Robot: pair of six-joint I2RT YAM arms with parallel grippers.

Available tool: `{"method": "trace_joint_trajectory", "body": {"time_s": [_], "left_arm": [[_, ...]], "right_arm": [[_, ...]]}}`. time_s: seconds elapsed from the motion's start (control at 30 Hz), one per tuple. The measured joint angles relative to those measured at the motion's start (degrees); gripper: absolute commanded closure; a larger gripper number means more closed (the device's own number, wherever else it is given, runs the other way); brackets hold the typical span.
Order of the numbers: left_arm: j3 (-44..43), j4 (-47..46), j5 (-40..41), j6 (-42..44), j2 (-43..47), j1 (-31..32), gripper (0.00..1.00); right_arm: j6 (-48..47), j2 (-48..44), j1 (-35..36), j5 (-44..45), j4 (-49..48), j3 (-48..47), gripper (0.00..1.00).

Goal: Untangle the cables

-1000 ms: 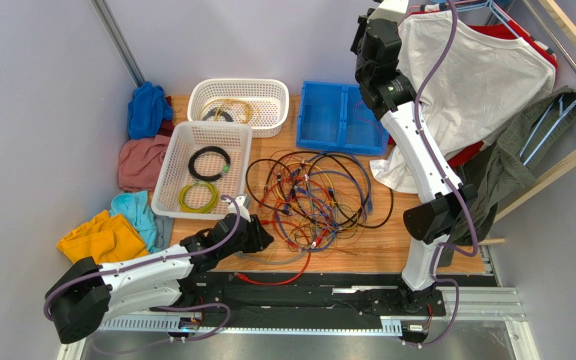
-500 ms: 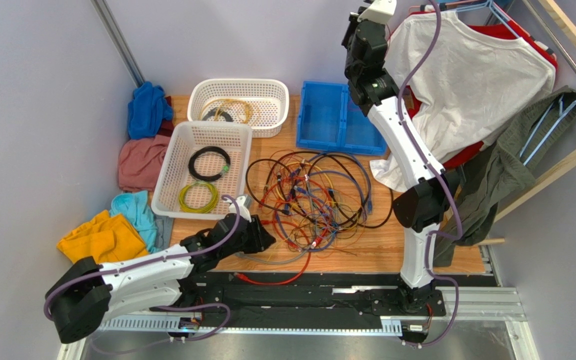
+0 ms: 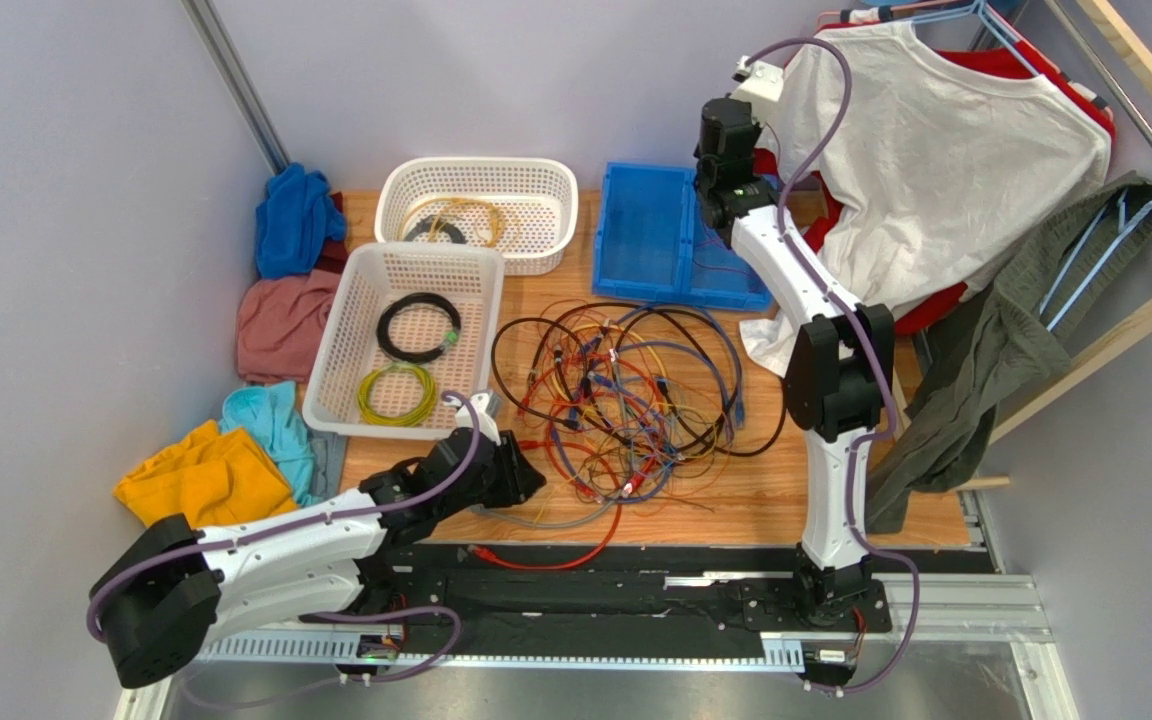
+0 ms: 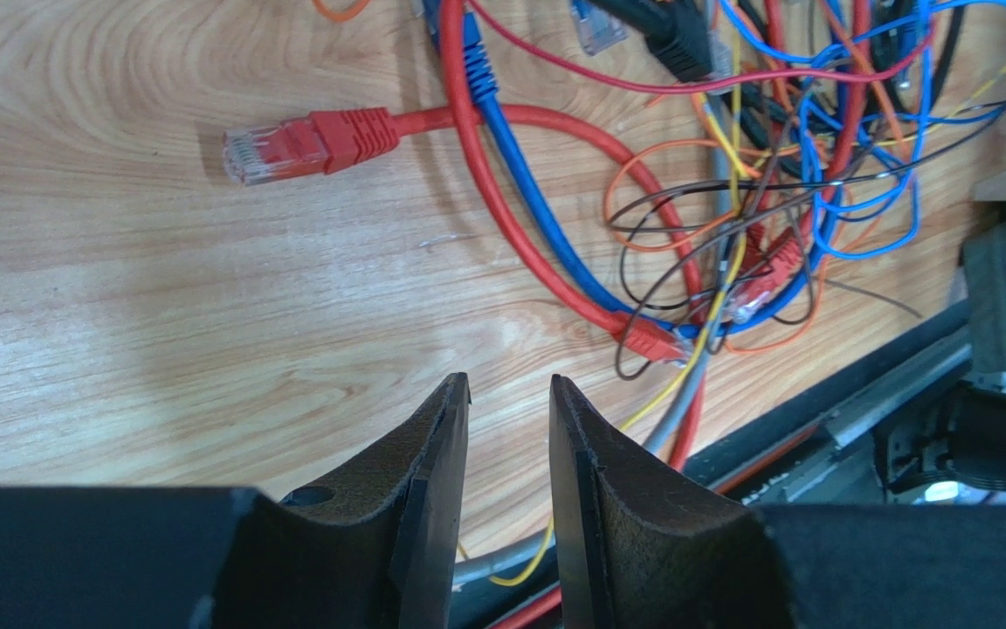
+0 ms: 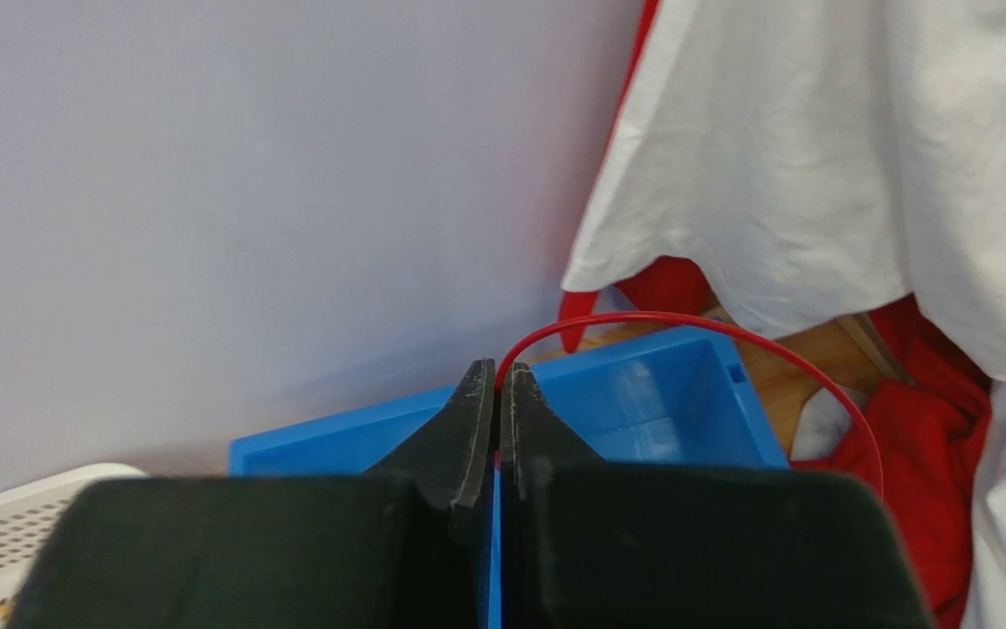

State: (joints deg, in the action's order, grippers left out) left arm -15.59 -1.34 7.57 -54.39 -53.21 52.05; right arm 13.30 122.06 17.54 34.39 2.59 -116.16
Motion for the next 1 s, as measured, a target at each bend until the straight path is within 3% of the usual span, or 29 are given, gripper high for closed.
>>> {"method": "trace_joint_trajectory", "body": {"time_s": [0.23,0.3,0.33,0.43,0.5,0.8,1.0], "left_arm": [[-0.11,-0.55,-0.52,0.76,-3.26,0.0,0.63],[-0.11,-0.76,-1.01,0.76,-3.89,0.0,0.67],[-0.11,-0.76,-1.16,0.76,-3.98,0.0,0.71],[-0.11,-1.01,-1.53,0.76,-3.91,0.0,0.71],[-0.13,-1.05,-1.57,0.72,-3.58,0.0,0.71],[-0.33,-0.39,-1.95,0.72,0.09,0.0,0.67],[-2.14,1.73,-1.46,1.75,2.71,0.0,0.51]], "right_arm": [[0.85,0.42,-1.97,-0.02,1.44,1.66,0.99],[1.09,0.44,-1.68,-0.63,1.73,3.23,0.85],[1.44,0.48,-1.55,-1.14,2.45,3.98,0.65],[2.56,0.76,-1.44,-3.15,5.11,4.98,0.35],[3.34,0.76,-1.31,-4.28,6.58,5.29,0.25],[4.96,-1.79,-0.83,-6.08,8.83,6.6,0.2],[8.09,-14.99,1.73,-8.57,7.76,16.46,0.22]]}}
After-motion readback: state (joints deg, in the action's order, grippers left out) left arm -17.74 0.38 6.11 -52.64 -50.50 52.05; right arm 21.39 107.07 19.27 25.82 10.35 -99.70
